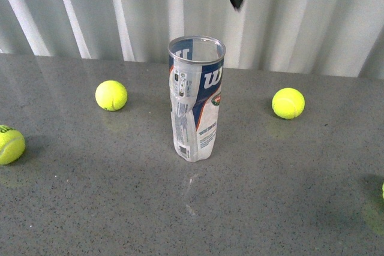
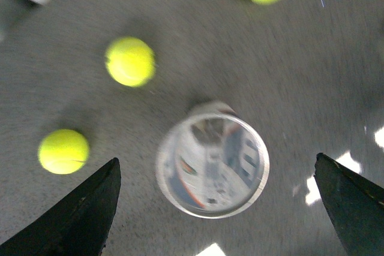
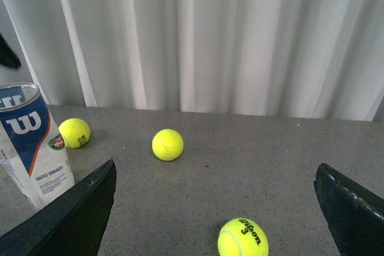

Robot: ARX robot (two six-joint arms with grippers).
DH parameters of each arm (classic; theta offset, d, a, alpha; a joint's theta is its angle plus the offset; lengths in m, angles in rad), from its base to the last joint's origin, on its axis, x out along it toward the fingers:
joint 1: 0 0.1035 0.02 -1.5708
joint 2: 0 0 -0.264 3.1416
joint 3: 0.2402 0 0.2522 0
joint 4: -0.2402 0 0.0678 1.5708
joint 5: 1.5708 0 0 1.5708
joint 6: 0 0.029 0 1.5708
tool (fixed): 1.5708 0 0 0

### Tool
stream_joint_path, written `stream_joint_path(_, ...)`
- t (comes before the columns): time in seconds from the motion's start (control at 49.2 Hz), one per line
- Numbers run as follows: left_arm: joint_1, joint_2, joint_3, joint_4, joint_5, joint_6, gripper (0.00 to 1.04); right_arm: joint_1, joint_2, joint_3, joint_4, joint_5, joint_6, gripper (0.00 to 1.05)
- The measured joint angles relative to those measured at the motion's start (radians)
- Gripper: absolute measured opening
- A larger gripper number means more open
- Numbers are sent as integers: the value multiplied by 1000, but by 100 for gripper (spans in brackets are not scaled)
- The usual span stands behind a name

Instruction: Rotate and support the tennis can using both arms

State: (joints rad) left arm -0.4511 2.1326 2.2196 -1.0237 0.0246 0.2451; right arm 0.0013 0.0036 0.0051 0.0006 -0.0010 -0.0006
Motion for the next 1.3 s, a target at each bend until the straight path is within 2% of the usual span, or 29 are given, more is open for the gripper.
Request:
stream_joint_path(0.061, 18, -62, -47, 75, -5, -82, 98, 0, 0, 0, 0, 1, 0, 98)
stream_joint_path(0.284, 32, -111, -71, 95, -14, -166, 98, 0, 0, 0, 0, -1, 0, 98)
stream_joint_path(0.325, 28, -146, -170, 237, -112, -182, 93, 0, 0, 0, 0, -1, 0, 98)
stream_joint_path(0.366, 27, -201, -328, 454, -251, -201, 86, 0, 0, 0, 0, 0, 0, 98)
stream_joint_path(0.386, 27, -217, -372, 508, -282, -204, 84, 0, 0, 0, 0, 0, 0, 98)
stream_joint_path(0.427, 32, -288, -553, 719, -358, -214, 77, 0, 0, 0, 0, 0, 0, 98)
stream_joint_path(0.488, 43, -370, -747, 953, -373, -221, 69, 0, 0, 0, 0, 4, 0, 98)
stream_joint_path(0.508, 53, -416, -847, 1087, -370, -223, 65, 0, 0, 0, 0, 4, 0, 98)
stream_joint_path(0.528, 58, -435, -886, 1138, -368, -224, 63, 0, 0, 0, 0, 3, 0, 98)
stream_joint_path(0.589, 90, -533, -1085, 1437, -351, -228, 52, 0, 0, 0, 0, 3, 0, 98)
stream_joint_path(0.65, 121, -613, -1215, 1578, -334, -230, 43, 0, 0, 0, 0, 3, 0, 98)
stream_joint_path(0.752, 178, -723, -1409, 1697, -311, -238, 27, 0, 0, 0, 0, -1, 0, 98)
stream_joint_path(0.894, 224, -802, -1634, 1761, -249, -247, 3, 0, 0, 0, 0, 0, 0, 98)
stream_joint_path(1.301, 329, -1057, -1958, 1823, -146, -248, 4, 0, 0, 0, 0, 0, 0, 98)
